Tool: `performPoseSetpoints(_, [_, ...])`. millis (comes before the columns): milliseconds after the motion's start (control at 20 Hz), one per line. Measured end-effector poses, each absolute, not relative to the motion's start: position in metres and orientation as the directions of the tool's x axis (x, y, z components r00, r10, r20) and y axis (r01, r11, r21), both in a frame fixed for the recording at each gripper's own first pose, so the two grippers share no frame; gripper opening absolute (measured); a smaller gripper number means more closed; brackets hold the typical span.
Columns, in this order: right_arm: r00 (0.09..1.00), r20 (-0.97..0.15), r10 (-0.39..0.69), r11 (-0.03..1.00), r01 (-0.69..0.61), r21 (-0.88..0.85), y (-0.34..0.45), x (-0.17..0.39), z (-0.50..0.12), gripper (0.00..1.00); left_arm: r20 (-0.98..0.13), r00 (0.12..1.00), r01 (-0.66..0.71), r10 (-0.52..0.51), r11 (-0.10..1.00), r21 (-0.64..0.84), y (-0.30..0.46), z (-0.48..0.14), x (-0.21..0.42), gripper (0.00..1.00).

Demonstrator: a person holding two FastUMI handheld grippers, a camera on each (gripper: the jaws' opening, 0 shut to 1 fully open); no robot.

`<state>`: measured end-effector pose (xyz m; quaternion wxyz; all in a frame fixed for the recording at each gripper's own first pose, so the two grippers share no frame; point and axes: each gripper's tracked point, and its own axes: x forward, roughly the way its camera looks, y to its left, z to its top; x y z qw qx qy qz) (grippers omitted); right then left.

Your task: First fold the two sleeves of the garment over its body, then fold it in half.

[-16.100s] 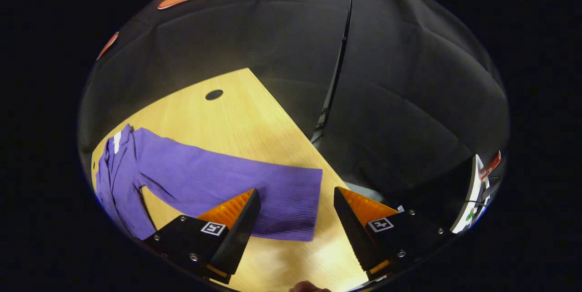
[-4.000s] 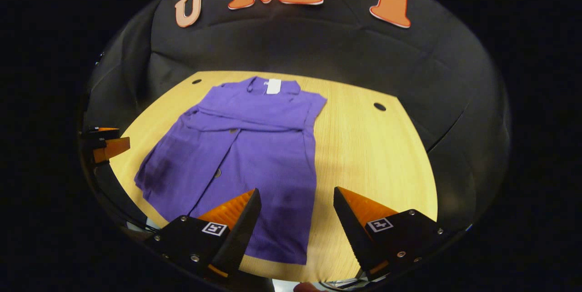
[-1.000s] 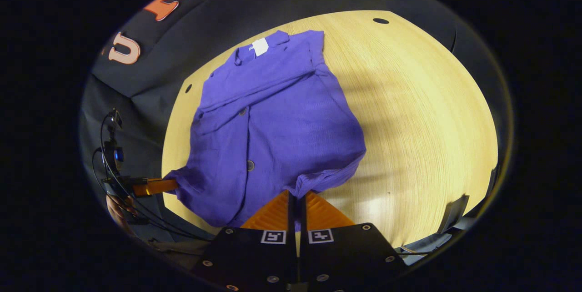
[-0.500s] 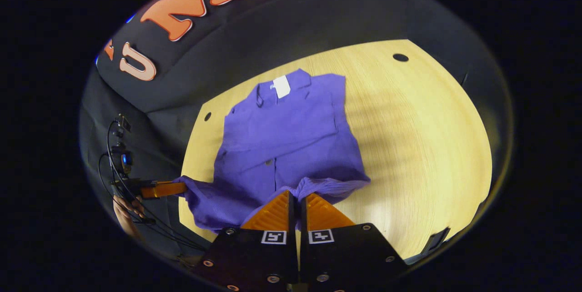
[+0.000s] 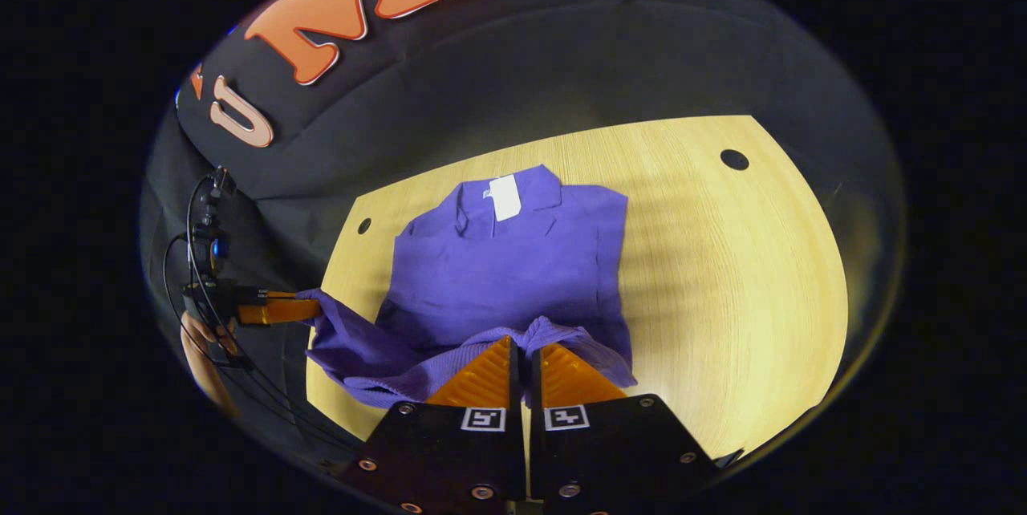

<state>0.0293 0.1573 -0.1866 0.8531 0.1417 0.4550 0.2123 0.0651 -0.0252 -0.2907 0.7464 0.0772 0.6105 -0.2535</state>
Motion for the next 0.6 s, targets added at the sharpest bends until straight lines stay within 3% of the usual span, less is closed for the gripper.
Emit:
performPoseSetpoints(200, [0.506,-0.722,0.472,0.881,-0.249,0.401,0.155,0.077,-0.181,0.03,-0.963,0.149,0.563,-0.224,0.82,-0.104,-0.04,-0.3,0.119,0.07])
performPoseSetpoints(350, [0.527,-0.713,0.461,0.887,-0.254,0.386,0.157,0.114,-0.174,0.03,-0.958,0.213,0.606,-0.192,0.795,-0.025,-0.053,-0.308,0.166,0.07])
performPoseSetpoints(600, [0.561,-0.706,0.433,0.901,-0.243,0.36,0.16,0.165,-0.176,0.03,-0.936,0.267,0.521,-0.231,0.851,-0.062,-0.071,-0.31,0.206,0.07])
